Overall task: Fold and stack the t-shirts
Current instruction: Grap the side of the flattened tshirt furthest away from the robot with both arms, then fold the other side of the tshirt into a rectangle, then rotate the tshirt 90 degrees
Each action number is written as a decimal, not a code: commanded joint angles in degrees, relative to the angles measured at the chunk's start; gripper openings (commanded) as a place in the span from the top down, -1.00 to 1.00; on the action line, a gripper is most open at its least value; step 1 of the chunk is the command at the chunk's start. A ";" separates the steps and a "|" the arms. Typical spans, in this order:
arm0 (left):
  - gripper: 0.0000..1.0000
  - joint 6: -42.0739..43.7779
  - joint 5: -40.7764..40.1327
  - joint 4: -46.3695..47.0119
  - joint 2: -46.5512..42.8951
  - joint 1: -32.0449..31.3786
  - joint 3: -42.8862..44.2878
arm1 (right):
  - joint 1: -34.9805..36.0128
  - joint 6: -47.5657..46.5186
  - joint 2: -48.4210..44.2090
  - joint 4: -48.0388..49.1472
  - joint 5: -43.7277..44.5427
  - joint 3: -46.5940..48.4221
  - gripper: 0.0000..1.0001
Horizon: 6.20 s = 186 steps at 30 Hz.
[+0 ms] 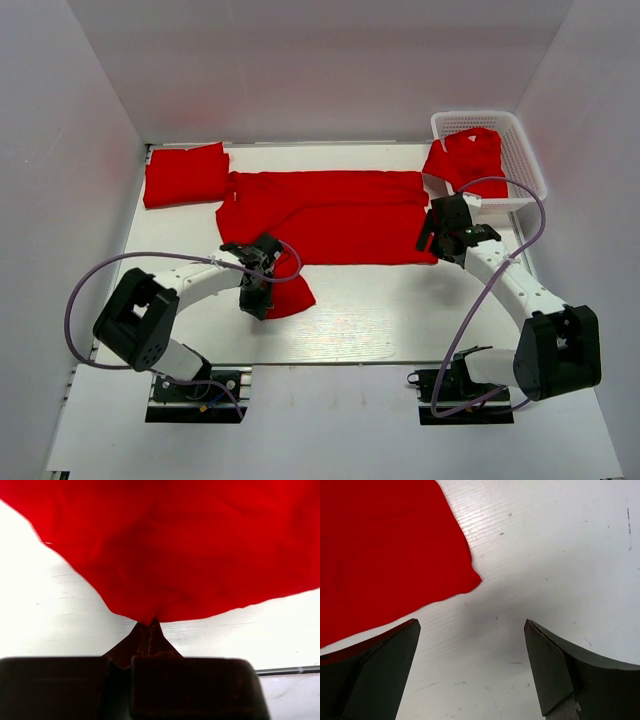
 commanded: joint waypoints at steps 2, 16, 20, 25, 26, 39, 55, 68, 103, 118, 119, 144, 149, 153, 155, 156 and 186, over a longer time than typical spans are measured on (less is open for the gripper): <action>1.00 1.05 -2.61 0.89 -4.61 -0.17 0.98 | -0.30 2.09 -1.32 -0.81 1.38 -1.21 -0.81; 1.00 1.58 -2.52 0.36 -5.40 -0.17 1.51 | -2.14 4.91 17.92 1.13 -1.44 6.61 -0.81; 1.00 1.58 -2.52 0.36 -5.40 -0.17 1.51 | -2.85 5.70 18.11 5.07 -3.72 5.82 -0.81; 1.00 1.58 -2.52 0.36 -5.40 -0.17 1.51 | -3.55 7.72 18.02 7.19 -5.13 4.59 -0.81; 1.00 1.58 -2.52 -0.25 -5.40 -0.17 1.51 | -3.90 8.24 18.11 7.19 -5.22 4.41 -0.81; 1.00 1.06 -3.13 -1.48 -5.40 -0.17 2.12 | -4.96 9.56 19.60 9.82 -7.59 0.29 -0.76; 1.00 1.58 -1.82 -5.09 -7.95 -0.17 4.85 | -5.05 8.07 18.81 11.58 -7.33 -2.35 1.00; 1.00 2.11 4.86 -15.01 -16.04 -0.17 3.61 | -4.70 5.17 0.99 1.84 -9.08 -11.93 1.00; 1.00 12.13 -21.94 -3.15 19.55 13.80 53.98 | -6.19 -6.34 22.23 -0.28 -2.41 23.74 1.00; 1.00 25.13 -16.24 13.71 26.41 16.88 54.68 | -7.59 -8.80 32.69 -1.43 -1.61 34.03 1.00; 1.00 25.14 -16.23 14.42 27.28 17.49 54.68 | -7.59 -9.15 33.39 -1.16 -1.88 34.29 1.00; -0.92 26.37 -13.94 18.20 38.63 21.27 64.87 | -7.95 -13.01 43.96 -4.59 -6.61 49.24 -0.29; -1.00 26.37 -13.33 16.89 36.61 21.27 66.01 | -7.77 -16.44 40.35 -1.25 -17.23 45.29 -0.58; -1.00 25.32 -10.08 14.17 33.54 20.75 64.35 | -7.33 -17.76 37.62 1.56 -24.19 42.12 -0.81; -1.00 24.27 -7.71 13.55 31.34 20.13 61.11 | -6.80 -17.94 37.71 1.39 -26.55 42.12 -0.81; -1.00 22.61 -6.23 13.55 30.64 20.13 58.40 | -6.72 -18.47 37.88 0.78 -28.23 42.12 -0.81; -1.00 14.86 -3.40 10.21 42.49 21.18 52.47 | -10.76 -9.59 45.36 3.14 -24.38 26.57 -0.81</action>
